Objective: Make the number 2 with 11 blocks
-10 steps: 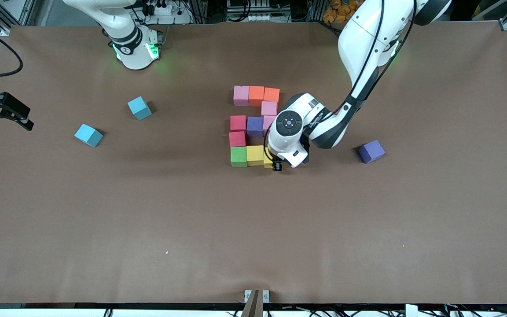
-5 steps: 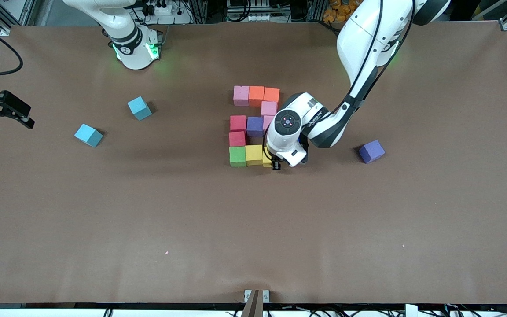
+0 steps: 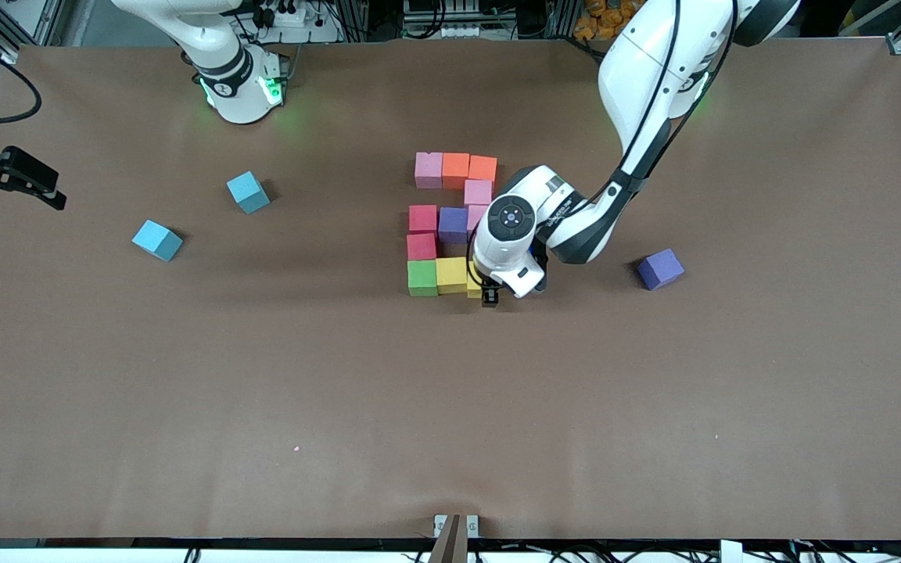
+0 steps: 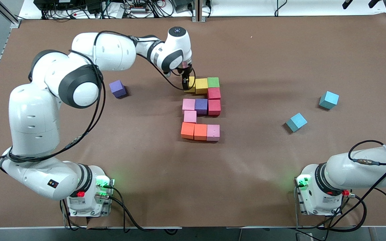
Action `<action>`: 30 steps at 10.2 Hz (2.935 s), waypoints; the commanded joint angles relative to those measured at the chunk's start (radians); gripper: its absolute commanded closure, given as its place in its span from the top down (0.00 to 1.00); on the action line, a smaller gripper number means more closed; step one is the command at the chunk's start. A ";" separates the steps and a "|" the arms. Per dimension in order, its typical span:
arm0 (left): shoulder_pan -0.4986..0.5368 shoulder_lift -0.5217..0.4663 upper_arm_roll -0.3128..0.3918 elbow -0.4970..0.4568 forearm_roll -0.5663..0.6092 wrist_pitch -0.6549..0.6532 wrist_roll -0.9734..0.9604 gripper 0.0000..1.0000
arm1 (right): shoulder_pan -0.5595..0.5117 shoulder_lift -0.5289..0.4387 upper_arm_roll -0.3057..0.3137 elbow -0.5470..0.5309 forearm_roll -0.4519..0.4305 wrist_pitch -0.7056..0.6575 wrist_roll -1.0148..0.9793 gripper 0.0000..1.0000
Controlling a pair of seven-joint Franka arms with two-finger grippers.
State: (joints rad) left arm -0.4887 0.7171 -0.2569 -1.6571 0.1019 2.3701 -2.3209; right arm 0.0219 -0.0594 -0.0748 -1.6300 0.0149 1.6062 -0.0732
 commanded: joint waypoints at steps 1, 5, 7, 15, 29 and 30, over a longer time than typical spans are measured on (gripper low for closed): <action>0.025 -0.027 -0.007 0.026 0.012 -0.038 -0.017 1.00 | -0.014 0.010 0.003 0.030 0.000 -0.023 0.001 1.00; 0.028 -0.111 -0.033 0.026 -0.014 -0.136 -0.014 1.00 | -0.026 0.012 0.001 0.036 0.008 -0.020 0.001 1.00; 0.077 -0.134 -0.039 0.031 -0.021 -0.163 0.049 1.00 | -0.042 0.010 0.001 0.042 0.010 -0.020 -0.003 1.00; 0.202 -0.093 -0.025 0.172 -0.011 -0.169 0.699 0.39 | -0.053 0.006 0.001 0.055 0.010 -0.023 -0.008 1.00; 0.616 -0.567 -0.025 0.178 0.005 -0.793 1.996 1.00 | -0.092 -0.003 -0.005 0.079 0.027 -0.052 -0.007 1.00; 0.619 -0.577 -0.024 0.169 0.021 -0.798 2.084 1.00 | -0.091 -0.003 -0.005 0.079 0.025 -0.054 -0.007 1.00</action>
State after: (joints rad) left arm 0.1273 0.1839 -0.2750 -1.4545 0.0973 1.5858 -0.3334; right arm -0.0549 -0.0626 -0.0892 -1.5720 0.0244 1.5745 -0.0730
